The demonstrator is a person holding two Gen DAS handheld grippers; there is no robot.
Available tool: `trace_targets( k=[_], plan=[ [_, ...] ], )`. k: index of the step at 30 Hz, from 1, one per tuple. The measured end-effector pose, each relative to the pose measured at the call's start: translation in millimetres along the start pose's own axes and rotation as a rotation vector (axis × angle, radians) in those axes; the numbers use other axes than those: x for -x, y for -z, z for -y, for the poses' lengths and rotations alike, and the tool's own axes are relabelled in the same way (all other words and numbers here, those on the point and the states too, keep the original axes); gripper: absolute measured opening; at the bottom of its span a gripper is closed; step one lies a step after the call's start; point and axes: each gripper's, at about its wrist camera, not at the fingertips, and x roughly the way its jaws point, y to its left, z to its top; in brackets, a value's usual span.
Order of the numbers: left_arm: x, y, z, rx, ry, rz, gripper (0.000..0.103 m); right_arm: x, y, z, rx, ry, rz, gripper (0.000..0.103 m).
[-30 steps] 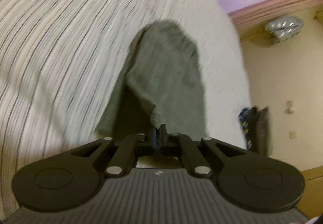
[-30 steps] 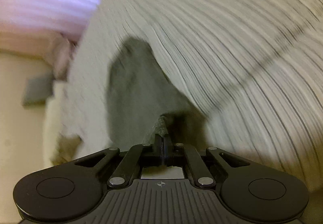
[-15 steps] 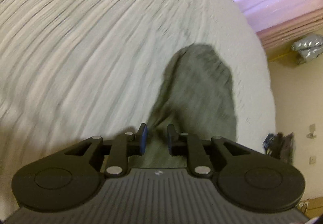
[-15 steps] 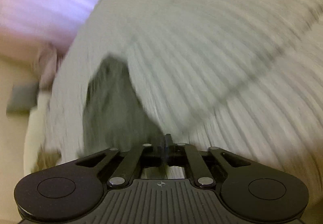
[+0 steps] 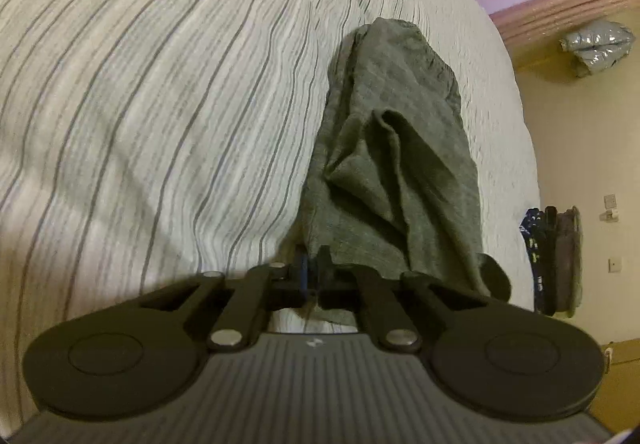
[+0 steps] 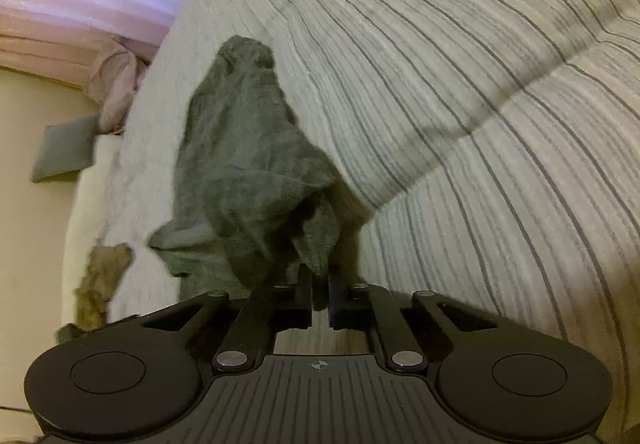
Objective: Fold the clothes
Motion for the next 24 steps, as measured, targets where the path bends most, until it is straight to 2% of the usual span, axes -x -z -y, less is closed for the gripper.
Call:
trace_targets(
  k=[4, 5, 7, 9, 13, 15, 16, 18, 22, 23, 24],
  plan=[
    [20.7, -6.9, -0.9, 0.042, 0.087, 0.017, 0.001, 21.7, -14.5, 9.0, -0.090, -0.028, -0.032, 0.004],
    [21.1, -7.4, -1.2, 0.039, 0.083, 0.011, 0.001, 20.6, -17.0, 10.9, -0.097, -0.016, -0.044, 0.004],
    [13.9, -5.2, 0.9, 0.002, 0.038, -0.011, 0.002, 16.2, -20.8, 14.4, -0.102, 0.021, -0.073, 0.005],
    [6.4, -2.5, 2.9, -0.034, -0.009, -0.027, 0.004, 4.2, -19.6, 15.9, -0.083, 0.100, -0.113, 0.005],
    [-7.2, 2.7, 7.1, -0.105, -0.101, -0.058, 0.009, 12.8, -16.7, -0.4, 0.015, 0.197, -0.106, 0.005],
    [3.1, 1.7, 11.3, -0.131, -0.134, -0.060, 0.011, 24.5, -15.2, -14.2, 0.085, 0.274, -0.094, 0.008],
    [8.6, 3.2, 13.7, -0.161, -0.157, -0.057, 0.012, 30.6, -14.6, -22.1, 0.122, 0.308, -0.082, 0.014],
    [21.9, -0.1, 20.9, -0.206, -0.181, -0.040, 0.023, 39.9, -10.5, -41.2, 0.177, 0.326, -0.033, 0.076],
    [24.0, -24.1, 47.8, -0.219, -0.120, 0.050, 0.031, 34.8, -4.8, -83.8, 0.271, 0.265, 0.069, 0.076],
    [20.3, -30.9, 53.2, -0.214, -0.107, 0.069, 0.032, 25.9, -4.7, -93.2, 0.289, 0.270, 0.079, 0.066],
    [13.9, -37.8, 57.5, -0.203, -0.096, 0.082, 0.033, 16.3, -4.9, -100.3, 0.305, 0.278, 0.080, 0.051]
  ],
)
